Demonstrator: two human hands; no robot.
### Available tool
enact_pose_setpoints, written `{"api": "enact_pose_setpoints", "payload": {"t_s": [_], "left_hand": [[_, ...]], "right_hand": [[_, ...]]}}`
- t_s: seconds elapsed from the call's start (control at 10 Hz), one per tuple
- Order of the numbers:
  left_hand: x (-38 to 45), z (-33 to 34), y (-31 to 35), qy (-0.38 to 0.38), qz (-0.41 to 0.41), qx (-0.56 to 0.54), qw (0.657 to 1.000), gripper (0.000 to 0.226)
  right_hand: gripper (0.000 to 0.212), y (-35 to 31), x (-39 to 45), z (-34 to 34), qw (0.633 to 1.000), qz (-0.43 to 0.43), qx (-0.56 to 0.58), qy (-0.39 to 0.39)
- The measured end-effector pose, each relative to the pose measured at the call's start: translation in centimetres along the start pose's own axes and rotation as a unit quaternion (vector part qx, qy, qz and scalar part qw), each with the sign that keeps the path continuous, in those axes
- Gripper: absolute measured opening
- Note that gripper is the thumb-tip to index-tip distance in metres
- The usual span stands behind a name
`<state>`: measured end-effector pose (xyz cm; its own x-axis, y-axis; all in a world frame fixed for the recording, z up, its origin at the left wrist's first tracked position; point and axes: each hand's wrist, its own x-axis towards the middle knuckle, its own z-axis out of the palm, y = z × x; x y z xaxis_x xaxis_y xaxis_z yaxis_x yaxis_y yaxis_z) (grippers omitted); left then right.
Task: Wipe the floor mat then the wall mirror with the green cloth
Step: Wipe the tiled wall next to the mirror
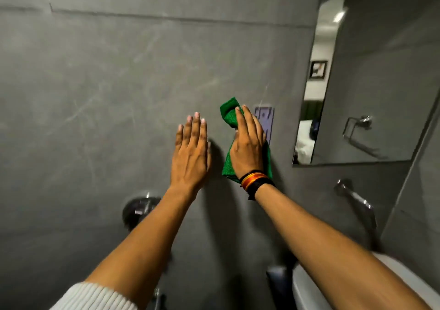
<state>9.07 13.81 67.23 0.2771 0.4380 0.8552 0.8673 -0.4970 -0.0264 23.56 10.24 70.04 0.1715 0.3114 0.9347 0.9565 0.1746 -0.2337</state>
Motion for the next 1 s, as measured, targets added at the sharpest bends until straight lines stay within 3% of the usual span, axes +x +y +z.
{"api": "enact_pose_setpoints", "payload": {"t_s": [0.2,0.5,0.7,0.8,0.9,1.0], "left_hand": [[-20.0,7.0,-0.5,-0.173,-0.029,-0.028,0.984,0.063],[-45.4,12.1,0.8,-0.372,-0.079,-0.066,0.923,0.062],[-53.8,14.8,1.3,-0.438,-0.110,-0.057,0.891,0.061],[-56.6,15.0,1.8,-0.467,-0.129,-0.050,0.873,0.063],[-57.9,15.1,1.6,-0.470,-0.134,-0.036,0.872,0.062],[-58.6,14.9,1.0,-0.462,-0.145,-0.022,0.875,0.061]], "right_hand": [[0.079,1.0,-21.1,4.2,0.977,0.075,0.035,-0.197],[0.083,3.1,-46.6,7.9,0.874,0.174,0.020,-0.453],[0.092,3.5,-55.8,9.0,0.822,0.200,0.020,-0.533],[0.083,3.5,-58.7,9.3,0.796,0.185,0.025,-0.576],[0.058,3.8,-60.8,10.2,0.781,0.145,0.019,-0.607],[0.065,3.8,-61.3,10.4,0.773,0.119,0.001,-0.623]]}}
